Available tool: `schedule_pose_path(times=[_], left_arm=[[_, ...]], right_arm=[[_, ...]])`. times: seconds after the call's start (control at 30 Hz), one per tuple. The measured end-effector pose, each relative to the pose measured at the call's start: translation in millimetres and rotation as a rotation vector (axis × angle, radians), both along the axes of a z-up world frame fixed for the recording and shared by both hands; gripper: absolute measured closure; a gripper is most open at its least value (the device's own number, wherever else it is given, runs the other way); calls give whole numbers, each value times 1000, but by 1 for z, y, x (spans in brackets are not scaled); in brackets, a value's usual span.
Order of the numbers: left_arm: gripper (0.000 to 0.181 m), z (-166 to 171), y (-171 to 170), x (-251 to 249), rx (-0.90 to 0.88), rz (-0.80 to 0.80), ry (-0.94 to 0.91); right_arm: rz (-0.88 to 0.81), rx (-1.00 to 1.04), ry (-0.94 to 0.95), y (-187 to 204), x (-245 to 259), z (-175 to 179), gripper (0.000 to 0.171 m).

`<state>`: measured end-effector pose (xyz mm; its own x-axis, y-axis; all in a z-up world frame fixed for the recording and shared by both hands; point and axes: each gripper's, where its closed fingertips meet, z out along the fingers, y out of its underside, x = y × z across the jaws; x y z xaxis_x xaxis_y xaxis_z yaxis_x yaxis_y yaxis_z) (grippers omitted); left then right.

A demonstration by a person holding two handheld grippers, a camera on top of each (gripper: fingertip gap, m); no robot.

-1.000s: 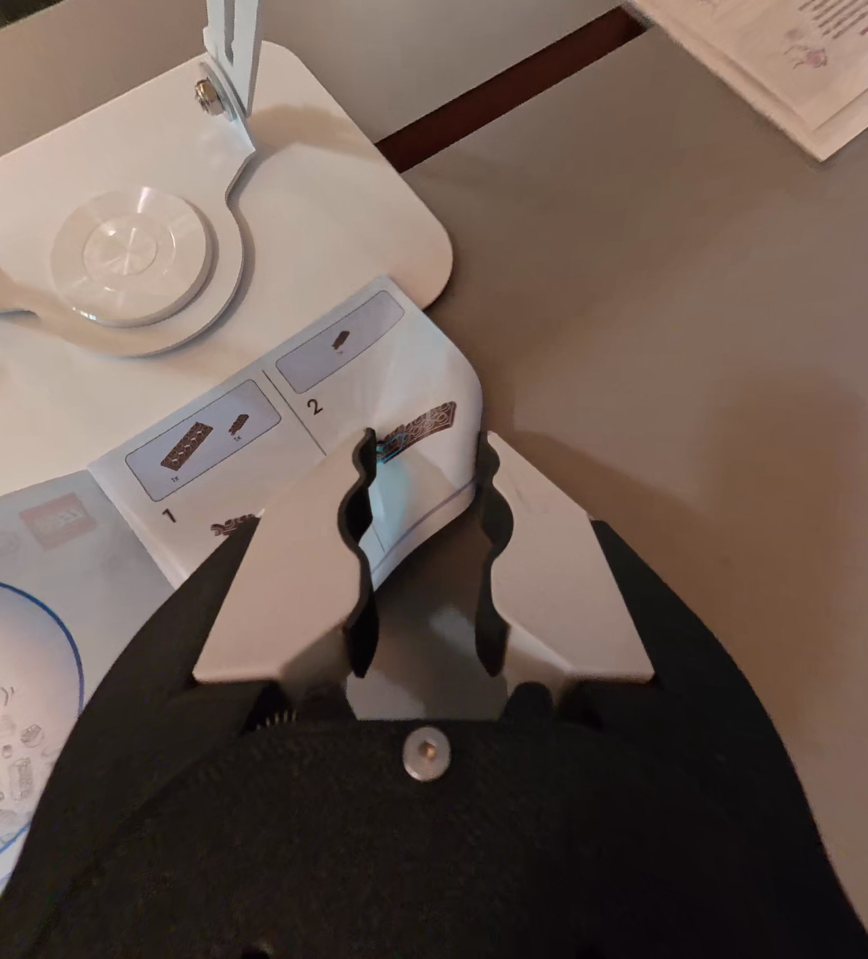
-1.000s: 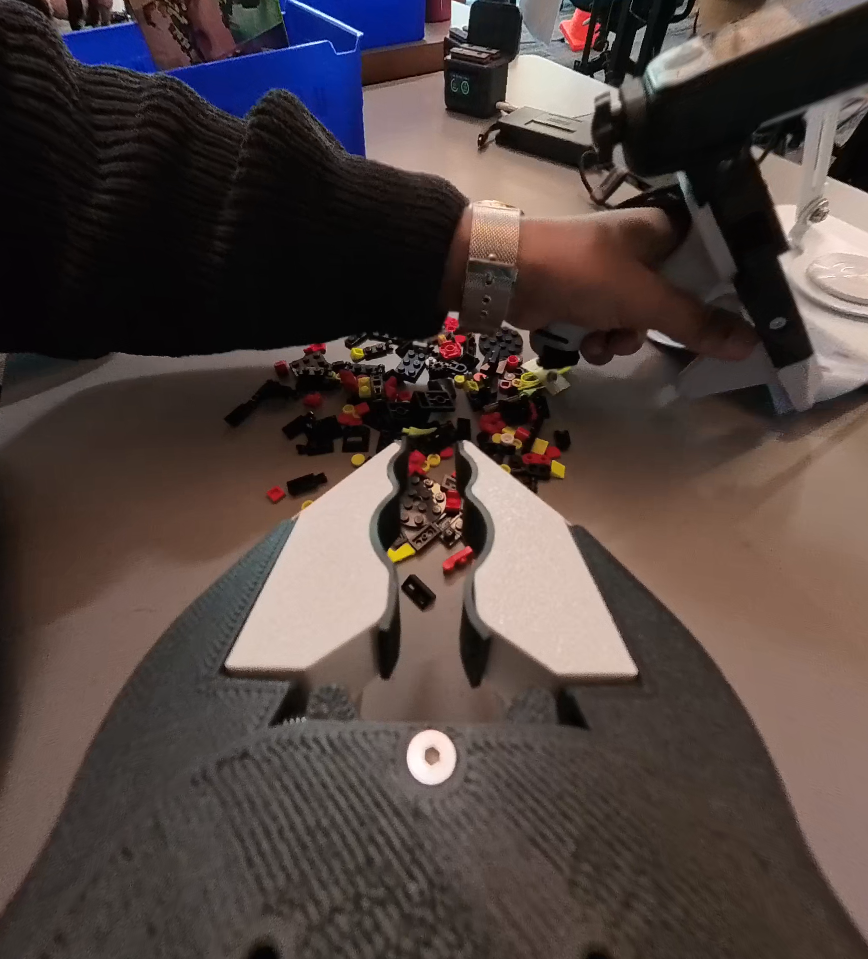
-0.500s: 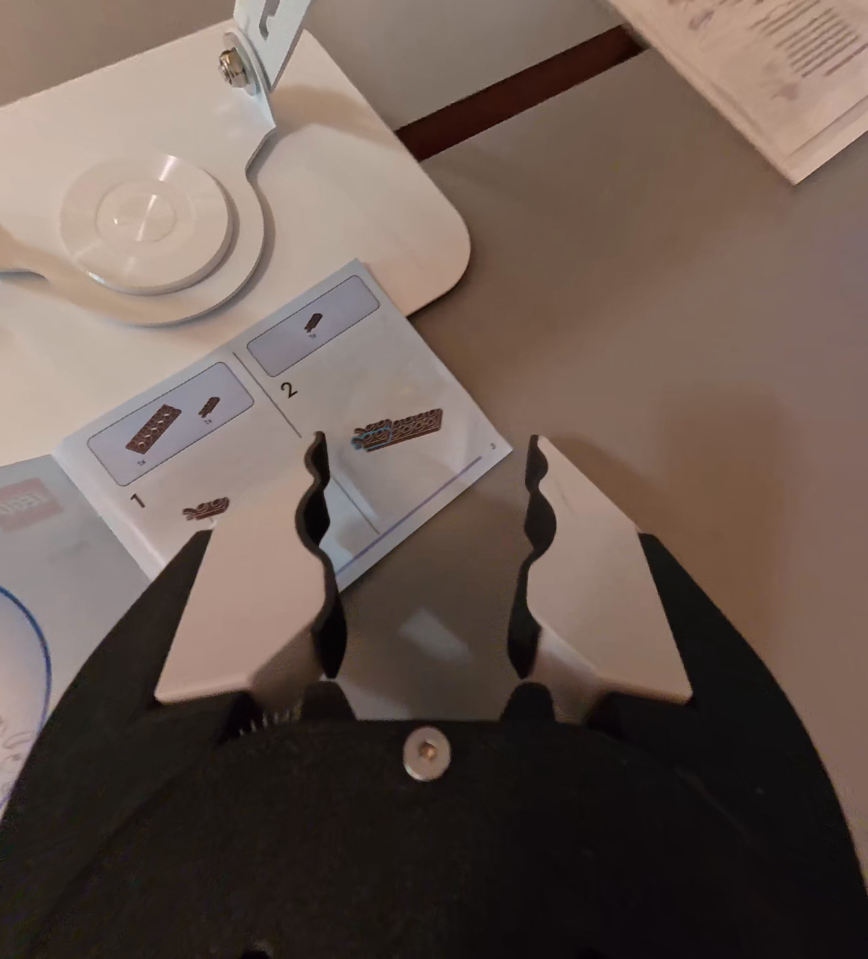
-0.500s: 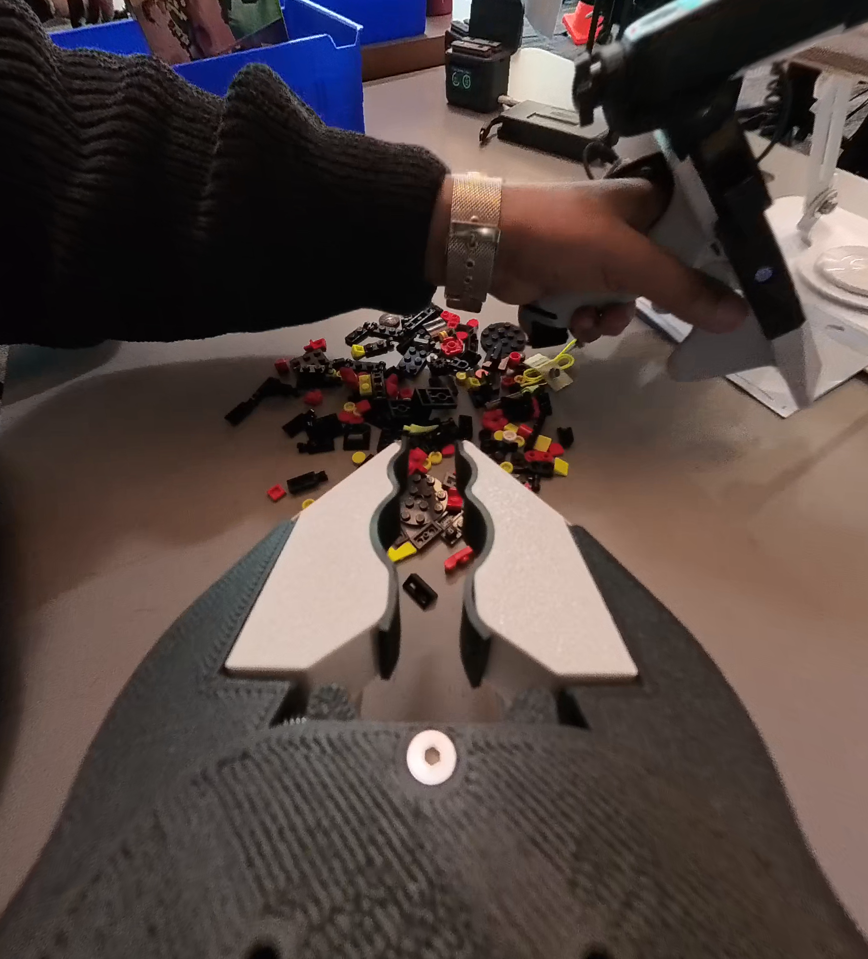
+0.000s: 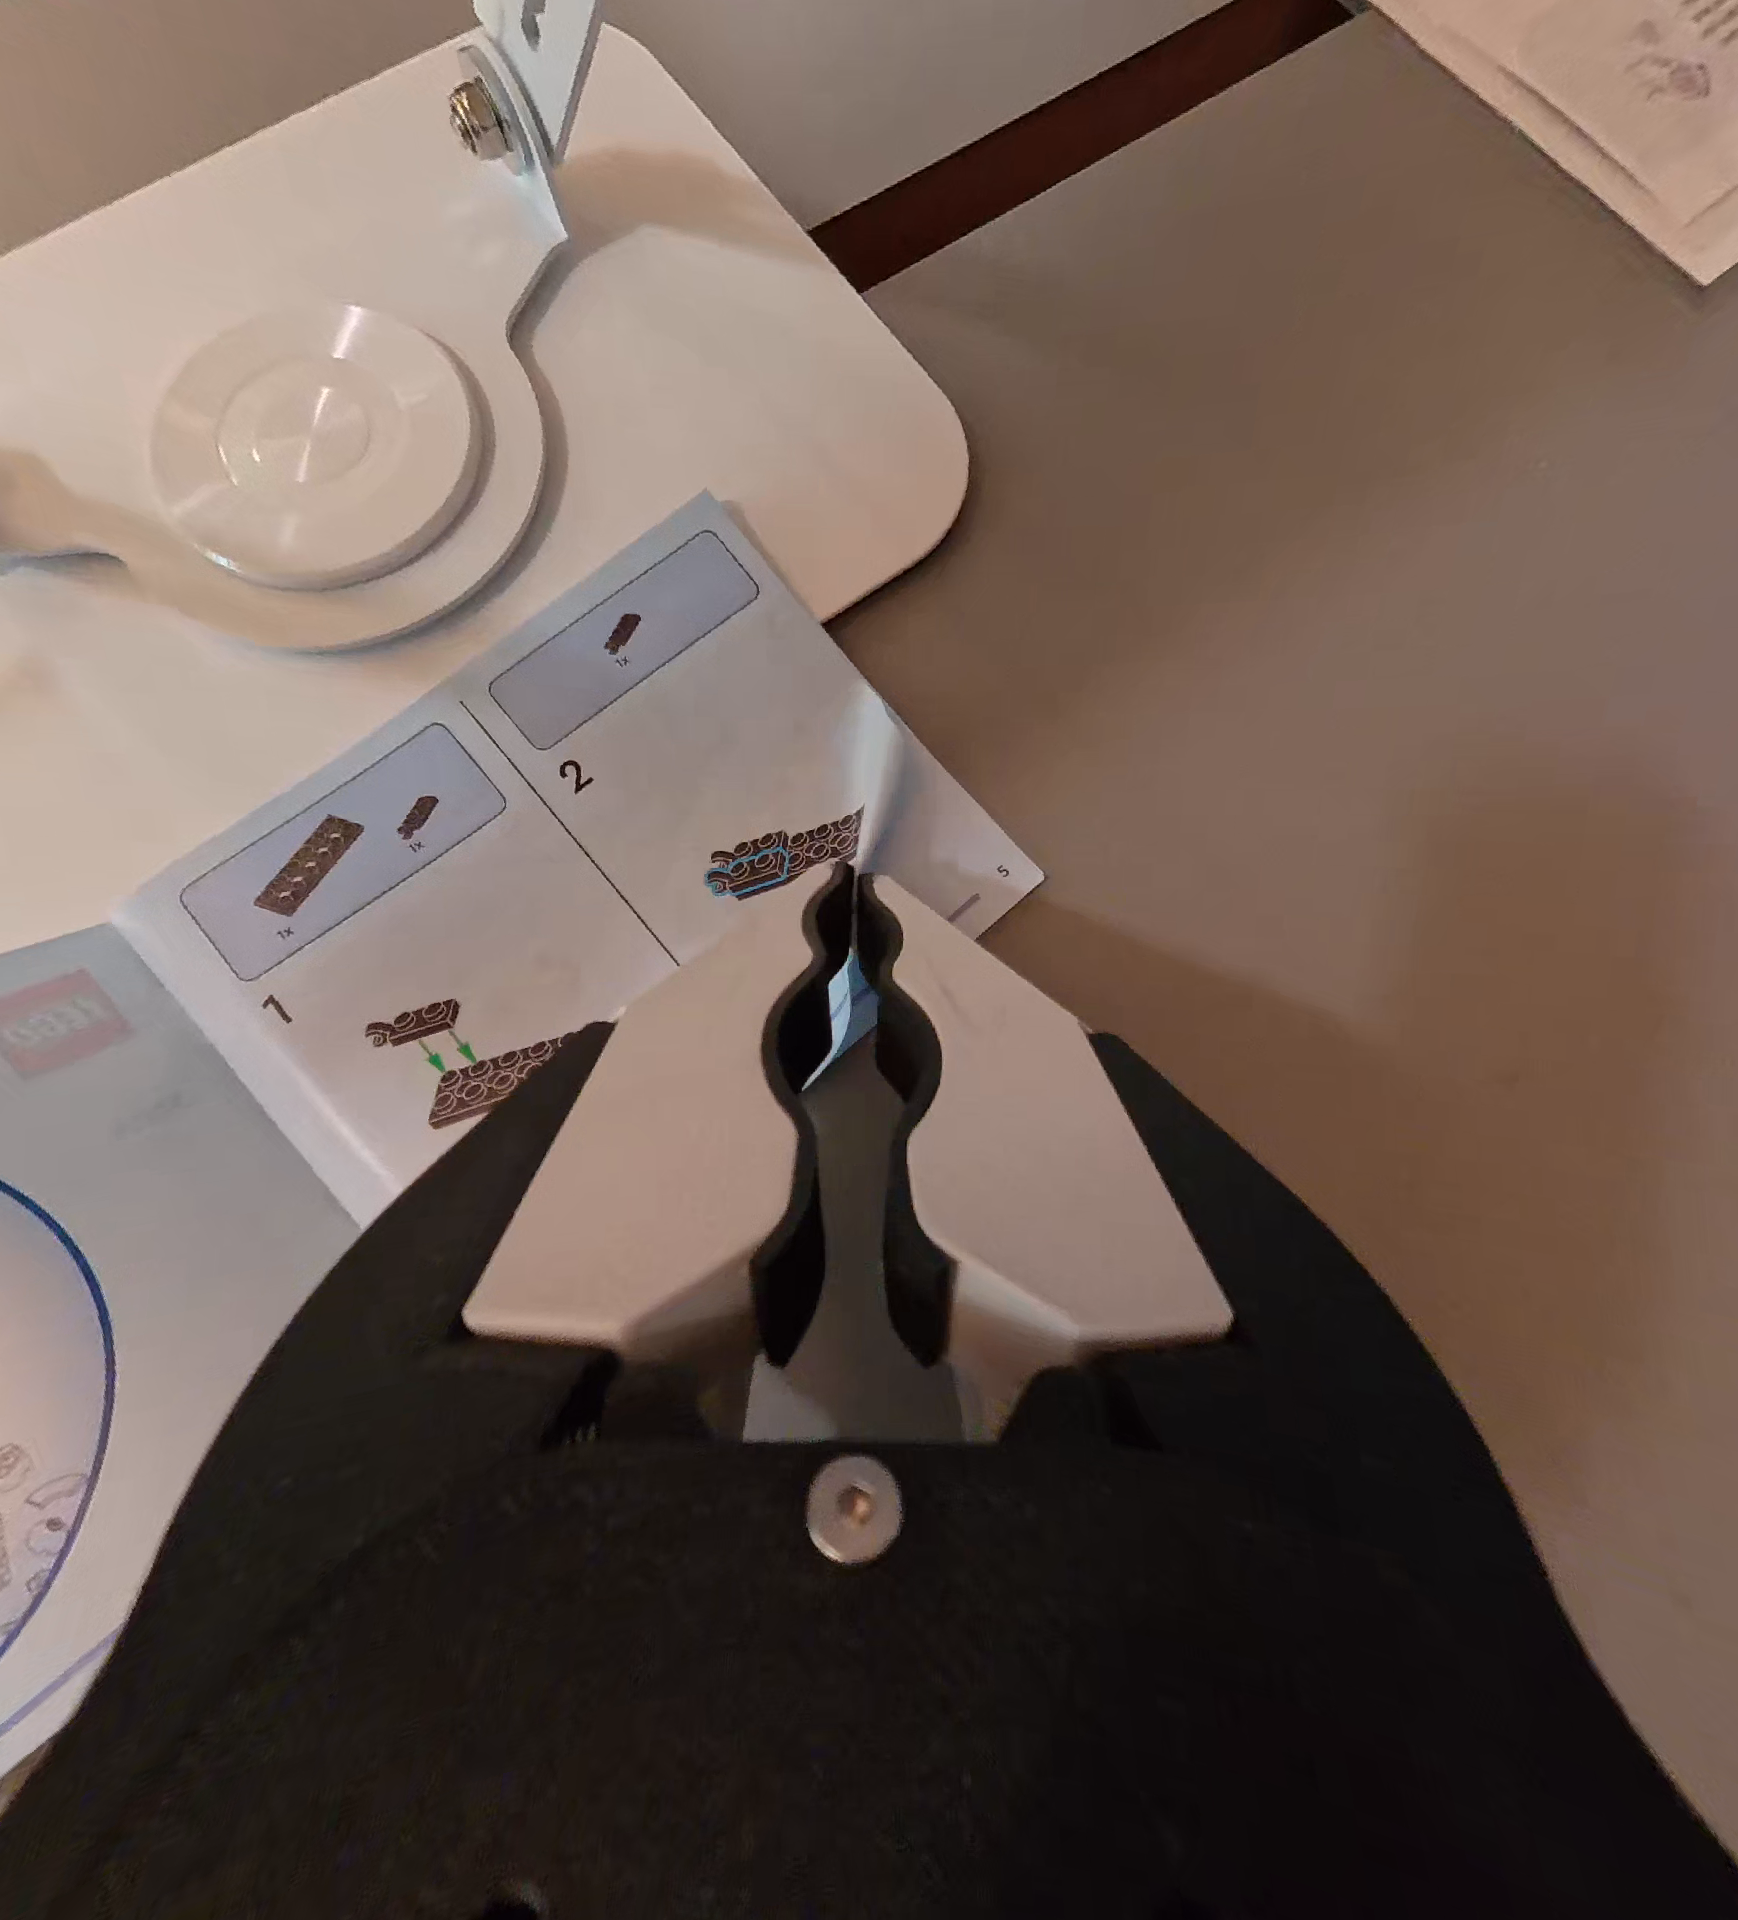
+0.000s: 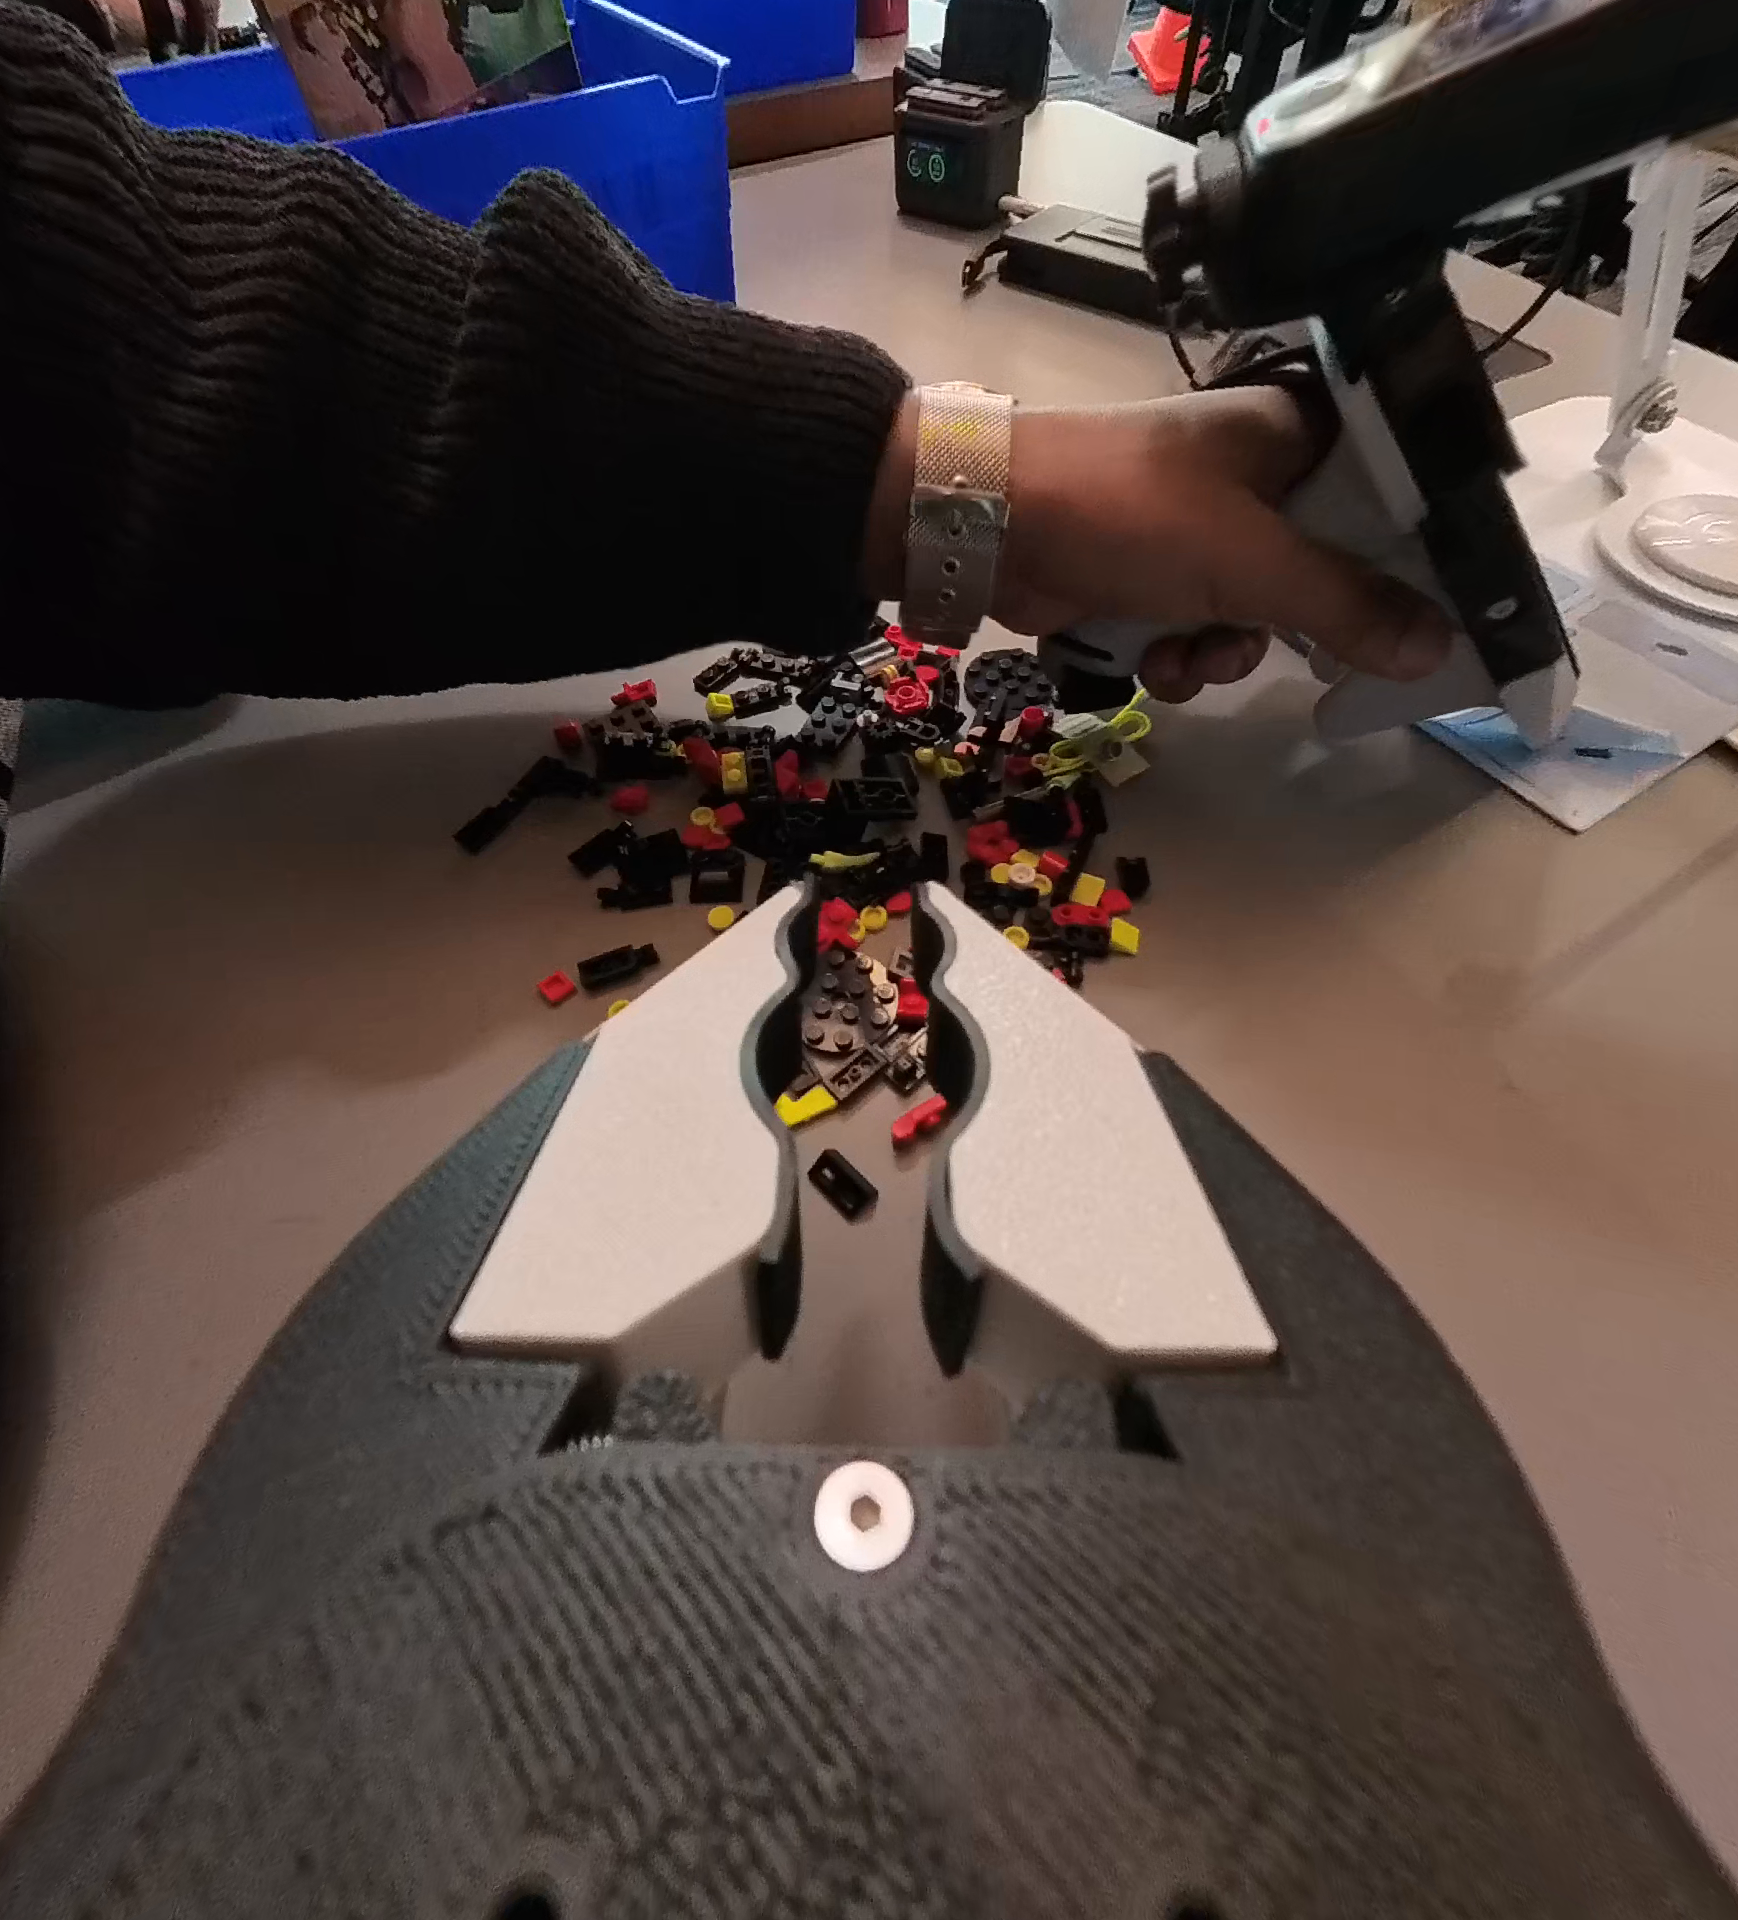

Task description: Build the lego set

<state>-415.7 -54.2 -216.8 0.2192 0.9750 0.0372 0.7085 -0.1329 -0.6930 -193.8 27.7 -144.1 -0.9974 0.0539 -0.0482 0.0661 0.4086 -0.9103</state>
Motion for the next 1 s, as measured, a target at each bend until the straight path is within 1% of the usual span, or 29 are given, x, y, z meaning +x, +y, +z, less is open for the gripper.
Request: schedule_pose_path(times=[0.13, 0.23, 0.3, 0.4, 0.57, 0.63, 0.67, 0.73, 0.93, 1.0], left_arm=[[181, 18, 4, 1, 97, -4, 51], [181, 44, 10, 5, 216, -37, 137], [179, 60, 6, 13, 293, -41, 194], [177, 74, -17, 28, 428, 18, 243], [178, 83, -62, 47, 857, 158, 220], [178, 85, -81, 53, 988, 209, 211], [180, 84, -87, 56, 1013, 212, 202], [181, 77, -96, 63, 1004, 187, 185], [179, 69, -118, 74, 982, 210, 220], [175, 68, -123, 77, 972, 205, 230]], right_arm=[[0, 1, 3, 0, 0, 0, 155], [-1, 4, 2, 0, -1, -1, 155], [-4, 2, 3, 1, -1, 0, 155], [-3, 2, 0, 0, -1, -1, 155], [0, 9, -9, -1, 0, -5, 155], [-2, 15, -8, -1, -1, -6, 155], [-4, 18, -6, -1, -1, -7, 155], [-9, 20, 0, -1, -3, -8, 157], [-26, 17, 11, 0, -7, -8, 158], [-28, 22, 17, 1, -8, -9, 158]])
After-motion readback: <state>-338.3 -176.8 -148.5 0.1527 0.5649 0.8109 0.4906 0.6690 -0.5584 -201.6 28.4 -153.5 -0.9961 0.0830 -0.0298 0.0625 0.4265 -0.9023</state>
